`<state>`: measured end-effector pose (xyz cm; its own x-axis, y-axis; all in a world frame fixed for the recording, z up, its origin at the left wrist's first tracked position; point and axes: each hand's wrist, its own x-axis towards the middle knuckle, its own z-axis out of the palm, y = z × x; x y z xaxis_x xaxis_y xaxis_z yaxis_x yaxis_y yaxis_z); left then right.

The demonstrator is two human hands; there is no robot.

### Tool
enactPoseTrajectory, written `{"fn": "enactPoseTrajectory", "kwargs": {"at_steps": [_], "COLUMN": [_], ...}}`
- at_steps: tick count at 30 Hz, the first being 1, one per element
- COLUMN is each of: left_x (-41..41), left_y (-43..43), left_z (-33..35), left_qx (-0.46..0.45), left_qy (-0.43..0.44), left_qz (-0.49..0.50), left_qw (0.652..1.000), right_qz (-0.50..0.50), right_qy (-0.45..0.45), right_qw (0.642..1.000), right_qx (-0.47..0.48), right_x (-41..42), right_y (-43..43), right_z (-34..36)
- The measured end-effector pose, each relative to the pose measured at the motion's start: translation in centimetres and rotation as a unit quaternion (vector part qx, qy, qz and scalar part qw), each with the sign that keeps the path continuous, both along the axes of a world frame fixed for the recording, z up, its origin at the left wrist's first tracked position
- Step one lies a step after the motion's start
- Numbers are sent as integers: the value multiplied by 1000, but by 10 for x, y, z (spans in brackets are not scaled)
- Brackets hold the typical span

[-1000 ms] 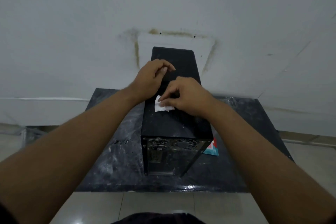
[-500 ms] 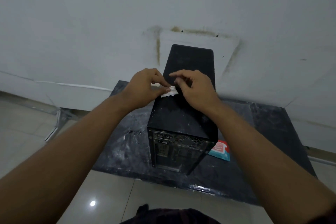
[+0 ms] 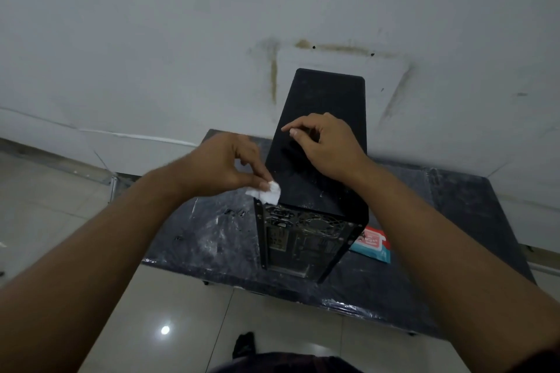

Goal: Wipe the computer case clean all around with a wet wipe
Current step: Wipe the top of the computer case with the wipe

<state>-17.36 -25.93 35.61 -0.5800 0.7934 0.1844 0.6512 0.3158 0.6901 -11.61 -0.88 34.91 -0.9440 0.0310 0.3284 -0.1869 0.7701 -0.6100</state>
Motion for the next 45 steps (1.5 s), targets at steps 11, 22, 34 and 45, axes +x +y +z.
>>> {"fn": "enactPoseTrajectory", "kwargs": {"at_steps": [11, 22, 34, 45], "left_x": [5, 8, 1, -27], "left_y": [11, 35, 62, 100], "left_z": [4, 12, -11, -11], "left_qx": [-8, -68, 70, 143], "left_qy": [47, 3, 27, -2], "left_qz": [56, 1, 165, 206], "left_qw": [997, 998, 983, 968], "right_qz": [-12, -12, -20, -26], "right_qy": [2, -10, -7, -52], "right_qw": [1000, 1000, 999, 992], "right_qx": [-25, -8, -33, 110], "right_x": [3, 11, 35, 34], "right_y": [-2, 3, -3, -6], "right_z": [0, 8, 11, 2]}}
